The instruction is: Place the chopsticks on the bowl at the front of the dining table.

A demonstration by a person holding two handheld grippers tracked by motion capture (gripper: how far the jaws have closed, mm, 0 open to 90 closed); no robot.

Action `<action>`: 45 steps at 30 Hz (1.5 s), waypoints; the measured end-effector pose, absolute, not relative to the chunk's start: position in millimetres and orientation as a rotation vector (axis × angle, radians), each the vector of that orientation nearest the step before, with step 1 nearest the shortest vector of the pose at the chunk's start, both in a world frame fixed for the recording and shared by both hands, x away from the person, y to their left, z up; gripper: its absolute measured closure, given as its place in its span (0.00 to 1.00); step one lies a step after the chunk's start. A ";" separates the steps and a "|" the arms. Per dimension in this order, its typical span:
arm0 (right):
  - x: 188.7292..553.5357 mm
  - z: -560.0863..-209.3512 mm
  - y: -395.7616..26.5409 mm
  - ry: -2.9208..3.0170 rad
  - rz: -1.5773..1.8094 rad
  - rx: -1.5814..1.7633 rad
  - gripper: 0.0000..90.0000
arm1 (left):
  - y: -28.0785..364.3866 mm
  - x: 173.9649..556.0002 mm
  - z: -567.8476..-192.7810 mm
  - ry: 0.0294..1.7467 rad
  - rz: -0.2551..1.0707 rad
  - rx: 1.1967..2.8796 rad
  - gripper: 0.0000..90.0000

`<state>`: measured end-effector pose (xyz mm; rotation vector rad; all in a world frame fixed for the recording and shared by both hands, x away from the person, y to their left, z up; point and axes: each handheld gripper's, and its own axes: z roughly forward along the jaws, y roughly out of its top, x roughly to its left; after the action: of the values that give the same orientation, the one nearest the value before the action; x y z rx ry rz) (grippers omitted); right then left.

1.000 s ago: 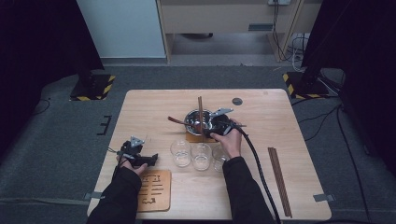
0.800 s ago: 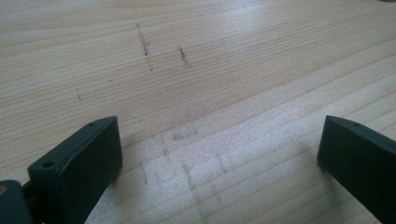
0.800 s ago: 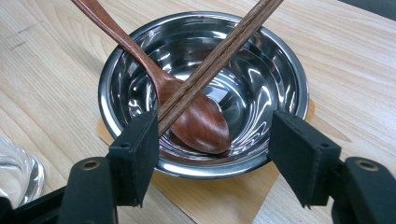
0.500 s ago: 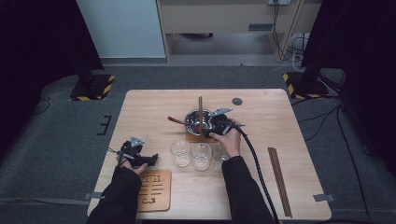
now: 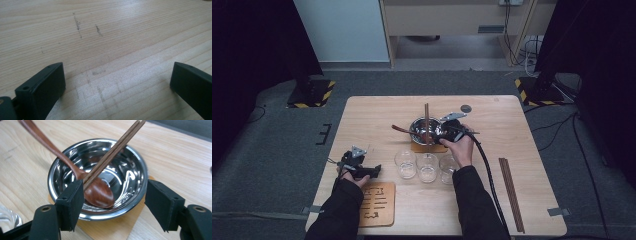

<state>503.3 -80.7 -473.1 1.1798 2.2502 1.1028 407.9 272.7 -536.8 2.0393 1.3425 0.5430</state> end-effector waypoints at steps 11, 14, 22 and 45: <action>503.8 -457.7 -91.6 2.168 1.132 1.201 0.34 | 272.8 407.8 -536.8 1.342 0.543 2.039 0.00; 504.4 -450.2 -90.4 2.150 1.141 1.184 0.34 | 272.7 407.8 -536.8 1.342 0.543 2.039 0.00; 508.9 -432.7 -84.6 2.109 1.175 1.184 0.33 | 272.8 407.9 -536.8 1.342 0.543 2.039 0.00; 527.4 -467.1 -64.9 2.119 1.109 1.250 0.33 | 272.8 407.9 -536.8 1.342 0.543 2.039 0.00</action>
<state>527.4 -64.9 -467.1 1.2501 2.1190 1.1090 407.9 272.8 -536.8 2.0393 1.3424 0.5429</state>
